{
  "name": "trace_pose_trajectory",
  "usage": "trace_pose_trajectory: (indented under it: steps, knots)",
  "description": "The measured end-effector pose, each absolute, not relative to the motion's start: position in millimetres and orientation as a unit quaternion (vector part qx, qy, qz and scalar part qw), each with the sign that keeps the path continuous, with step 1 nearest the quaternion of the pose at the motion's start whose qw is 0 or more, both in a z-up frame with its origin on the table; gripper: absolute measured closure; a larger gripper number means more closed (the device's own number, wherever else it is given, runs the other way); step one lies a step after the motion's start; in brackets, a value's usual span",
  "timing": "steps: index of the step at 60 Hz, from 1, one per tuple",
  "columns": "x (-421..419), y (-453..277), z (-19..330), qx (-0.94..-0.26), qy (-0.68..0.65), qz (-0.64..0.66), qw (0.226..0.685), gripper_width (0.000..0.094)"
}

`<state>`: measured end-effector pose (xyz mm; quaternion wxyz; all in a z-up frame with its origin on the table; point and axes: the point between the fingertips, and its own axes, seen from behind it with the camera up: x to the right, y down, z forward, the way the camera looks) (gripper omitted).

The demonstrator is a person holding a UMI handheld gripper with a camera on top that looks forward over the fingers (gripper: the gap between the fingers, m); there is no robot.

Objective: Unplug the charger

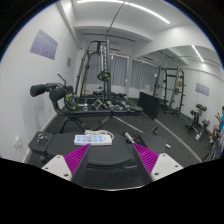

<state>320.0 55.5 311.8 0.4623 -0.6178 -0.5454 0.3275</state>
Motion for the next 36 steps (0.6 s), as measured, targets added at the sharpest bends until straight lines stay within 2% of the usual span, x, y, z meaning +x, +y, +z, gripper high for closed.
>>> trace_pose_trajectory:
  steps: [21, 36]
  knots:
    - [285, -22, 261, -0.596, -0.589, 0.35, 0.42, 0.0082]
    - [236, -51, 207, -0.591, -0.594, 0.372, 0.4, 0.0081]
